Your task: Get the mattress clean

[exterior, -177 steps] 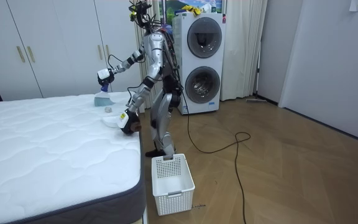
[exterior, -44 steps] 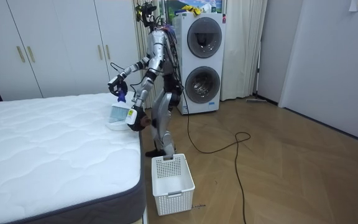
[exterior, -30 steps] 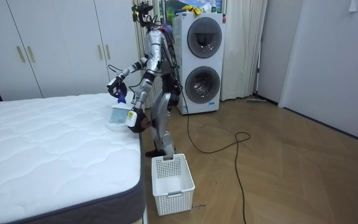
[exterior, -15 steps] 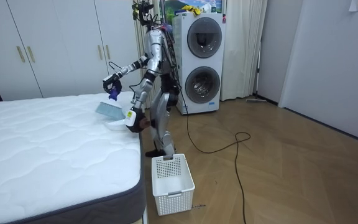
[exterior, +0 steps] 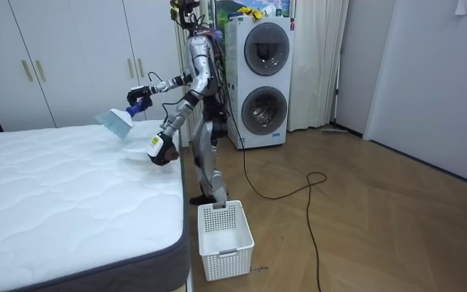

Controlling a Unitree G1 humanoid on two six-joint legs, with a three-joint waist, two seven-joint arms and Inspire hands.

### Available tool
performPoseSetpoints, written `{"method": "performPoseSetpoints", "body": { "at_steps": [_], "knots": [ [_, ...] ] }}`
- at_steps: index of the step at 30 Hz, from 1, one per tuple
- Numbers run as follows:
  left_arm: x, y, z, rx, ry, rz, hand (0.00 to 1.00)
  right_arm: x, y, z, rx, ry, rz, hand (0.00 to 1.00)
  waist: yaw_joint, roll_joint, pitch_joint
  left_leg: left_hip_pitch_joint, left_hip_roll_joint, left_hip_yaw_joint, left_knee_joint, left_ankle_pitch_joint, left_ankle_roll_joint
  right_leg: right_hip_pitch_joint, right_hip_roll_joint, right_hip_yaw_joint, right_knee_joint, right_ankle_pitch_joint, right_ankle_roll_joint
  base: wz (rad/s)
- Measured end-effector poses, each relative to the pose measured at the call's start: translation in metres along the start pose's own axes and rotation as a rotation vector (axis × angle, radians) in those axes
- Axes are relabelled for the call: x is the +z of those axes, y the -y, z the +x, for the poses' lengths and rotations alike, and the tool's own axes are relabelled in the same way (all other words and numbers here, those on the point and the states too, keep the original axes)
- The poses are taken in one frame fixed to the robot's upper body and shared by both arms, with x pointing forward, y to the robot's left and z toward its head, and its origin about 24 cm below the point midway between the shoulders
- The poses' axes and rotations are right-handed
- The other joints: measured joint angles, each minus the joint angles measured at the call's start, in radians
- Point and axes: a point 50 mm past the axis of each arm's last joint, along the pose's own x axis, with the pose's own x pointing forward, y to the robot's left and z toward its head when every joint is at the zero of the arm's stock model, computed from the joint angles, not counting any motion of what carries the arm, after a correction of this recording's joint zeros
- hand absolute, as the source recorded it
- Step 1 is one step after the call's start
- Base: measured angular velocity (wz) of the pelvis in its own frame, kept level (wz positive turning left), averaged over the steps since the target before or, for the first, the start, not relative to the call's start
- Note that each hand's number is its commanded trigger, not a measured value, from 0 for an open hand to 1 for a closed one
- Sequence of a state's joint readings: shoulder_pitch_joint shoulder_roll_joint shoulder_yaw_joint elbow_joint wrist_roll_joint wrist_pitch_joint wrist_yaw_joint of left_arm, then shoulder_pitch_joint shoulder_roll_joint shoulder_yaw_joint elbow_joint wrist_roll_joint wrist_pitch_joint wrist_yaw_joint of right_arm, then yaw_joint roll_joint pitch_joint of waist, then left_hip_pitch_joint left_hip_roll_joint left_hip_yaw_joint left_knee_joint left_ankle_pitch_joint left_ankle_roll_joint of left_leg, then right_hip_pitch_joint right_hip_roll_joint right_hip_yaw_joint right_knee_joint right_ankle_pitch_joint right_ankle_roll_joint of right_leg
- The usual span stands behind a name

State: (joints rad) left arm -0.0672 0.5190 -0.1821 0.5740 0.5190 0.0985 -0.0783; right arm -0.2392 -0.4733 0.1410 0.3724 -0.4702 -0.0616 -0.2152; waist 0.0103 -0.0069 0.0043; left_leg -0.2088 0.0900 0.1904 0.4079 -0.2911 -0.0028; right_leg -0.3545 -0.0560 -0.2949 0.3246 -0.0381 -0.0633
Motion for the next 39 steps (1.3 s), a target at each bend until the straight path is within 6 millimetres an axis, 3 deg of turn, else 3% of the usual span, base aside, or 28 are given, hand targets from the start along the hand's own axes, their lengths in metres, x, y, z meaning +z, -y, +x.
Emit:
{"method": "performPoseSetpoints", "body": {
  "at_steps": [3,5,8,9,13,17,21,28,31,35,37,39],
  "knots": [
    [-0.004,-0.008,-0.007,0.051,-0.002,-0.035,1.0,-0.016,0.005,-0.008,-0.06,-0.081,0.082,0.0,0.002,0.004,-0.0023,0.063,0.002,-0.011,-0.04,0.007,-0.006,0.067,0.006,-0.009,-0.021,-0.006,0.008,0.17],
    [-0.005,-0.007,-0.011,0.062,-0.008,-0.044,1.0,-0.026,0.008,-0.015,-0.121,-0.143,0.174,0.0,-0.004,0.022,-0.0126,0.091,0.002,-0.032,-0.061,0.008,-0.007,0.116,0.01,-0.016,-0.052,-0.012,0.013,0.35],
    [-0.002,-0.002,-0.014,0.065,-0.008,-0.083,1.0,-0.04,0.007,-0.024,-0.179,-0.245,0.285,0.0,-0.005,0.035,-0.0177,0.116,-0.008,-0.059,-0.071,0.013,-0.006,0.146,-0.013,-0.054,-0.025,-0.043,0.018,0.42],
    [-0.001,0.001,-0.014,0.057,-0.013,-0.098,1.0,-0.043,0.006,-0.026,-0.189,-0.273,0.307,0.0,-0.008,0.034,-0.017,0.126,-0.015,-0.063,-0.071,0.014,-0.007,0.149,-0.033,-0.067,0.01,-0.069,0.02,0.43],
    [0.005,0.011,-0.015,0.027,-0.007,-0.133,1.0,-0.053,0.002,-0.036,-0.226,-0.357,0.396,0.0,-0.012,0.021,-0.0134,0.155,-0.015,-0.055,-0.064,0.018,-0.013,0.193,-0.066,-0.115,0.061,-0.129,0.028,0.59],
    [0.013,0.011,-0.016,0.035,0.02,-0.149,1.0,-0.054,0.004,-0.037,-0.271,-0.393,0.522,0.0,-0.017,0.011,-0.0073,0.159,-0.002,-0.025,-0.066,0.032,-0.025,0.239,-0.074,-0.172,0.047,-0.15,0.029,0.56],
    [0.018,0.016,-0.024,0.038,0.051,-0.173,1.0,-0.049,0.013,-0.043,-0.331,-0.384,0.619,0.0,-0.005,0.012,-0.0062,0.173,0.004,-0.023,-0.076,0.037,-0.032,0.274,-0.062,-0.184,0.023,-0.155,0.032,0.32],
    [0.01,0.014,-0.036,0.086,0.036,-0.243,1.0,-0.052,0.014,-0.059,-0.423,-0.428,0.723,0.0,0.0,0.019,-0.0051,0.23,-0.001,-0.033,-0.143,0.053,-0.037,0.353,-0.043,-0.202,-0.045,-0.152,0.049,0.23],
    [0.007,0.008,-0.037,0.115,0.025,-0.261,1.0,-0.051,0.01,-0.06,-0.43,-0.445,0.764,0.0,0.001,0.026,-0.0074,0.237,-0.008,-0.043,-0.161,0.054,-0.035,0.363,-0.047,-0.208,-0.048,-0.149,0.054,0.11],
    [0.011,0.004,-0.038,0.129,0.045,-0.263,1.0,-0.052,0.01,-0.062,-0.472,-0.47,0.76,0.0,-0.016,0.033,-0.0052,0.236,-0.035,-0.06,-0.18,0.067,-0.013,0.385,-0.069,-0.227,-0.049,-0.14,0.074,0.37],
    [0.01,0.005,-0.038,0.129,0.044,-0.263,1.0,-0.053,0.011,-0.063,-0.495,-0.481,0.756,0.0,-0.039,0.031,-0.0022,0.234,-0.056,-0.102,-0.183,0.078,0.003,0.403,-0.081,-0.195,-0.053,-0.139,0.091,0.82],
    [0.011,0.004,-0.038,0.131,0.047,-0.274,1.0,-0.057,0.014,-0.065,-0.546,-0.504,0.773,0.0,-0.089,0.029,0.0007,0.205,-0.095,-0.194,-0.163,0.09,0.023,0.423,-0.083,-0.064,-0.074,-0.132,0.109,1.28]
  ]
}}
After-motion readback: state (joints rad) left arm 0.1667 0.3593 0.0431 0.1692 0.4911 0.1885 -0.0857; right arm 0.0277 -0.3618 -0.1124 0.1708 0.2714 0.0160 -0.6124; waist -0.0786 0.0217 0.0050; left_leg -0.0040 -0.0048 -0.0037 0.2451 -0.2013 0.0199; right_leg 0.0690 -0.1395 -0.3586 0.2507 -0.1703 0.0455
